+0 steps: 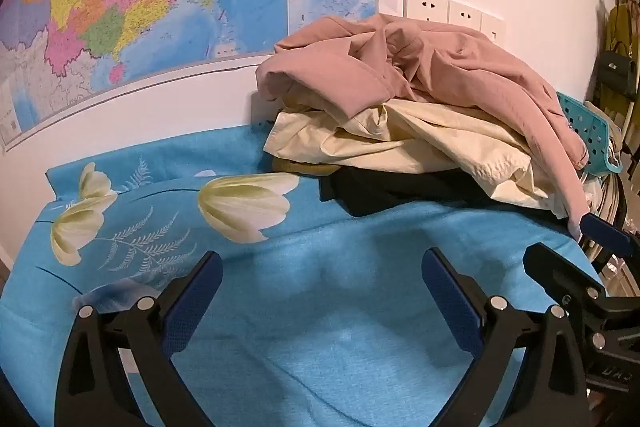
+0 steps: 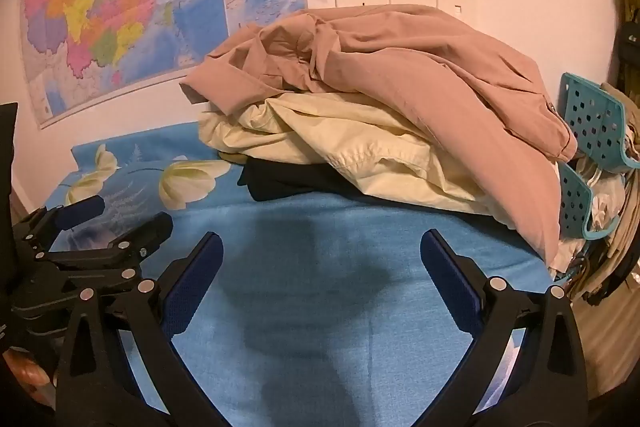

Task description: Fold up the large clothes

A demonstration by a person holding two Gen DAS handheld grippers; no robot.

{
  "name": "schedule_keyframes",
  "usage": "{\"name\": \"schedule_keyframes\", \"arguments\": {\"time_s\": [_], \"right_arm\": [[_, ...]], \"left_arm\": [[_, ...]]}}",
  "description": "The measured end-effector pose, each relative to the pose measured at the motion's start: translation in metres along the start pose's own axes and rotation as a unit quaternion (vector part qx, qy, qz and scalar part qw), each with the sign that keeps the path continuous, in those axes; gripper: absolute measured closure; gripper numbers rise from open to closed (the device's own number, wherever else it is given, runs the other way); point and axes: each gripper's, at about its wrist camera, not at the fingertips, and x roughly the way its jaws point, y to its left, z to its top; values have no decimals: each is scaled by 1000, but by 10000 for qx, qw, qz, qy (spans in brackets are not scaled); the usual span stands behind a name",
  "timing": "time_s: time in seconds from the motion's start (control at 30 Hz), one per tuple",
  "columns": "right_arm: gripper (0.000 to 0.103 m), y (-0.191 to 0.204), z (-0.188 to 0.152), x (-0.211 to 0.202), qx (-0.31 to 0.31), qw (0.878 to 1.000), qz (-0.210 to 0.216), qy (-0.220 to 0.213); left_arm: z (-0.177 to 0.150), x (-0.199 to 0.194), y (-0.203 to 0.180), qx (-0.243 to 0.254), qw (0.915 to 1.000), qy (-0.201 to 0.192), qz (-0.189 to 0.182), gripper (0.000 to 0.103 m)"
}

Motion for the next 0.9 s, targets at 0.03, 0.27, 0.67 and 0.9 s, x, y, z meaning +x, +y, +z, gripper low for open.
{"name": "schedule_keyframes", "arguments": {"time_s": [0.03,0.27,0.67,0.9], "right_arm": [[5,0,0,-1,-21,10000,-22,-9],[5,1,4,-1,-90,9998,-163,-53],[5,-6,9,-3,2,9998,-146,-112],[5,-6,11,-7,-82,9996,-216,-190]], "left_arm": [[0,0,0,-33,10000,-16,-46,7],[5,-7,2,52,9999,-111,-78,7],[14,-11,-3,9,9997,-228,-64,7],[14,-13,-4,25,9996,-268,-39,7]]}}
